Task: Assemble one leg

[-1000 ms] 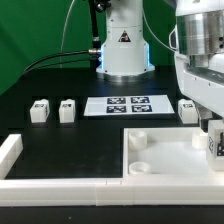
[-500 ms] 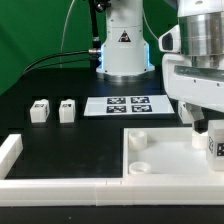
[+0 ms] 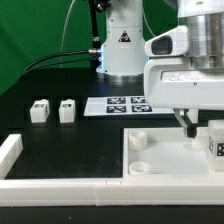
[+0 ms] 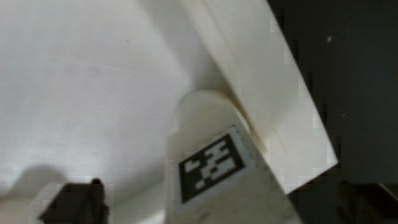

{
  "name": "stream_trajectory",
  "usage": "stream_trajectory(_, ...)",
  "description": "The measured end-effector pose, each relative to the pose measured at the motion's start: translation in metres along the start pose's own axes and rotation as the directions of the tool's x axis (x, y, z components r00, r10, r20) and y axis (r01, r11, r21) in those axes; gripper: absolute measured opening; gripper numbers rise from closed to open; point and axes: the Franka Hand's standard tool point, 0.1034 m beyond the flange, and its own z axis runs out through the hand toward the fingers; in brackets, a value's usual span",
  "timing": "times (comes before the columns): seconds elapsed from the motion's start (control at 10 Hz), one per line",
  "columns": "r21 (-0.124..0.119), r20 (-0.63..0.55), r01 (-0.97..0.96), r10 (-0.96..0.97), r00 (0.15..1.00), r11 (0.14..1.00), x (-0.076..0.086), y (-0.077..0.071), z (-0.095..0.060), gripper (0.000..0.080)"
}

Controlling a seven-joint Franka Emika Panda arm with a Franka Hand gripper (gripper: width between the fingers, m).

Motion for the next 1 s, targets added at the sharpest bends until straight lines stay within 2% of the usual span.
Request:
stream_trajectory(0.2,-0.006,-0.004,0.153,-0.153,0.988,0.988,-0.0008,-0.0012,0.0005,0.0649)
stream_trajectory(0.4,-0.006,-0.004,0.187,-0.187,0.982,0.982,-0.0001,-0.0001,0.0005,0.0649)
stream_trajectory(0.5,-0.006,-0.004,0.187,-0.187,0.982,0.982,0.0,0.0001,0.0005,0.0559)
stream_trajectory(0.6,-0.006,-0.004,0.187,-0.187,0.982,0.982,0.0,0.0001,0.0005,0.0559)
stream_trajectory(0.7,-0.006,-0.004,0.187,-0.187,0.982,0.982,0.0,0.0001,0.0005,0.0357)
stream_trajectory(0.8,-0.007,-0.004,0.186,-0.186,0.983,0.983,0.0005,0.0011,0.0005,0.0291)
stream_trajectory(1.0,-0.007,-0.004,0.177,-0.177,0.984,0.984,0.0007,0.0015,0.0005,0.0291)
